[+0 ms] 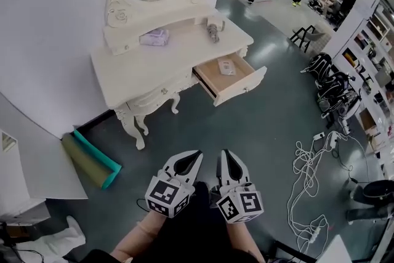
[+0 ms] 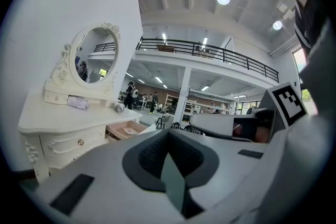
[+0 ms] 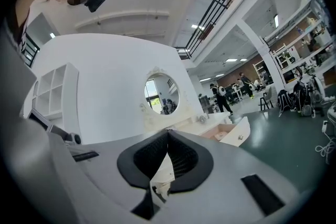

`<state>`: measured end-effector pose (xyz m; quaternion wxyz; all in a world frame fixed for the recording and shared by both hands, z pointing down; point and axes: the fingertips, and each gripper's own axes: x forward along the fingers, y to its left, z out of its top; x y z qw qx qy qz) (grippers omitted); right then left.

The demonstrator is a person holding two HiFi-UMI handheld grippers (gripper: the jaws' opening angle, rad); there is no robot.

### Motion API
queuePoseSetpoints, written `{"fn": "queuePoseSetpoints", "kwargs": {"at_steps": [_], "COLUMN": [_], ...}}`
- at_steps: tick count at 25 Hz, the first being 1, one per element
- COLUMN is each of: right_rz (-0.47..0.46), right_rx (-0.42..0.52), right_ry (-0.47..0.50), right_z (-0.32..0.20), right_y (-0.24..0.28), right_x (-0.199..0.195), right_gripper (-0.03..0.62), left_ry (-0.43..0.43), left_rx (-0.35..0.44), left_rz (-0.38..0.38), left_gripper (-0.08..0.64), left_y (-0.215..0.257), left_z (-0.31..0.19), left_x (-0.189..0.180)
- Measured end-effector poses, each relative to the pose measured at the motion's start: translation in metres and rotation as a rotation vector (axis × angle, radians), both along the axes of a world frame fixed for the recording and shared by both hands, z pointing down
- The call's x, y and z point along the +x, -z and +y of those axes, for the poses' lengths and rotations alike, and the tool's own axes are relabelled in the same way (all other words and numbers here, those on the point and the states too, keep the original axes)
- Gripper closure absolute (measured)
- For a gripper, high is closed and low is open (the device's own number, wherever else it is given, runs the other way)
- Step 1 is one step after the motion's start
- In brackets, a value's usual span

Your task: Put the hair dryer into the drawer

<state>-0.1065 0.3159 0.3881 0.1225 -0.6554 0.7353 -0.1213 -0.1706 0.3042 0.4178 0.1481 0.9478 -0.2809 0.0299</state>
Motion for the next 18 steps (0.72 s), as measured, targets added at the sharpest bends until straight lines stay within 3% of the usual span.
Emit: {"fn": "queuePoseSetpoints", "kwargs": {"at_steps": [8,18], "right_rz": [-0.013,-0.024], "right_rx": [-0.033,-0.063], "right_ry": [0.004,-0.024], "right_z": [-0.025,-0.082], "right_y": [-0.012,-0.021], "right_x": [0.012,0.058], "right_gripper": [0.578,0.578], "left_ry": [-0.003,-0.019], "left_rx": [-0.031,-0.043], "left_rz": [-0.005,-0.015], "left_gripper": [0.548,0.548], "left_y": [-0.012,-0.017], "left_z": [-0.023,-0.083], "left_x": [0.012,0.054]}}
